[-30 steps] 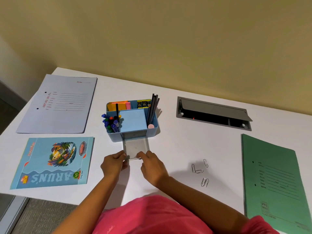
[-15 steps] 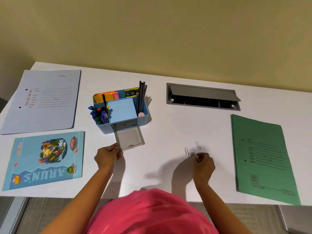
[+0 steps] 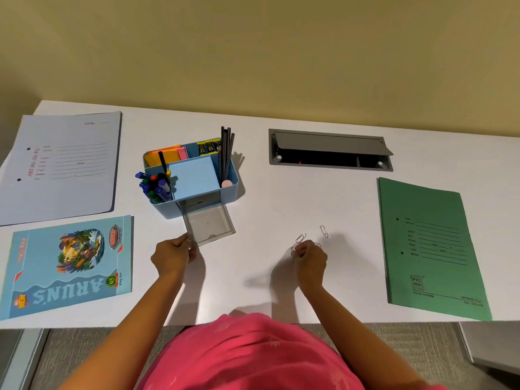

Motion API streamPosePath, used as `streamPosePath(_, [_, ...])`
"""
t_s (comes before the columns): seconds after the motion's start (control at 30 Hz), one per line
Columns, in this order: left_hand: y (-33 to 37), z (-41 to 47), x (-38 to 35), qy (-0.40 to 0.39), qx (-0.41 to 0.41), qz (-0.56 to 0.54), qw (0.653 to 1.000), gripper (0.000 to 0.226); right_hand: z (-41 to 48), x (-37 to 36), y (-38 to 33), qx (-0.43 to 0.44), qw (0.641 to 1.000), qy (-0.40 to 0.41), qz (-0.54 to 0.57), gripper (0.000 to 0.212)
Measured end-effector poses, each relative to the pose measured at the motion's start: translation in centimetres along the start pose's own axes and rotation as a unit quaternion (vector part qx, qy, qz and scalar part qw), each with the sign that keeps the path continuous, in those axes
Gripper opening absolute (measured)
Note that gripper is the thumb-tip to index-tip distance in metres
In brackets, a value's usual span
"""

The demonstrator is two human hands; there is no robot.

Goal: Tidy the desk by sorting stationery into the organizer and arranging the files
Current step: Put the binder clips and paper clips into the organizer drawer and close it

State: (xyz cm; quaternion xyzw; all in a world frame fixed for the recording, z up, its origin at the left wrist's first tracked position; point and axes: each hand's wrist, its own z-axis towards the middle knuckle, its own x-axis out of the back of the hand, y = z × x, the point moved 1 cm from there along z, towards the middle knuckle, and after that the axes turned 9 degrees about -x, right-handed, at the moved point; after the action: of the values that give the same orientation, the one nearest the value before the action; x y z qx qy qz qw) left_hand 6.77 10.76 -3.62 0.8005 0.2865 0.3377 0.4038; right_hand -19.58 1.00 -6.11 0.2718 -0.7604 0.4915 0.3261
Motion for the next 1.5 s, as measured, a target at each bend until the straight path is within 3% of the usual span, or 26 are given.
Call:
streamPosePath(0.27, [0.2, -0.4, 0.1, 0.001, 0.008, -0.019, 1.000, 0.025, 0.0, -0.3, -1.1, 0.018, 0.999, 0.002, 0.041, 0.029])
streamPosePath(0.4, [0.4, -0.6, 0.1, -0.001, 0.008, -0.028, 1.000, 0.025, -0.5, -0.5, -1.6, 0.037, 0.996, 0.008, -0.086, 0.014])
streamPosePath(0.53, [0.4, -0.6, 0.2, -0.005, 0.015, -0.038, 0.999, 0.026, -0.8, -0.9, -1.5, 0.072, 0.967, 0.012, -0.245, 0.021])
streamPosePath(0.7, [0.1, -0.4, 0.2, -0.004, 0.015, -0.040, 0.999, 0.026, -0.1, -0.5, -2.5, 0.067, 0.964, -0.026, -0.258, 0.021])
streamPosePath(0.77, [0.0, -0.3, 0.2, -0.004, 0.012, -0.040, 0.999, 0.027, 0.0, -0.6, -2.7, 0.052, 0.971, -0.046, -0.228, 0.016])
streamPosePath(0.87, [-0.1, -0.2, 0.1, -0.004, 0.010, -0.035, 0.999, 0.026, -0.8, -1.6, -3.5, 0.128, 0.989, -0.037, -0.059, 0.002])
streamPosePath(0.97, [-0.2, -0.1, 0.2, -0.004, 0.011, -0.031, 0.999, 0.025, -2.7, -3.0, -6.3, 0.186, 0.976, -0.097, 0.053, 0.008])
streamPosePath(1.1, [-0.1, 0.0, 0.2, -0.008, 0.015, -0.036, 0.999, 0.026, -4.4, -4.6, -10.4, 0.189, 0.964, -0.170, 0.071, 0.010])
streamPosePath(1.3, [-0.1, 0.2, 0.3, -0.014, 0.014, -0.022, 1.000, 0.026, -5.2, -5.5, -13.0, 0.199, 0.950, -0.216, 0.103, 0.014])
streamPosePath(1.5, [-0.1, 0.3, 0.5, -0.026, 0.013, -0.025, 0.999, 0.027, -3.1, -3.9, -10.7, 0.175, 0.954, -0.176, 0.166, 0.022])
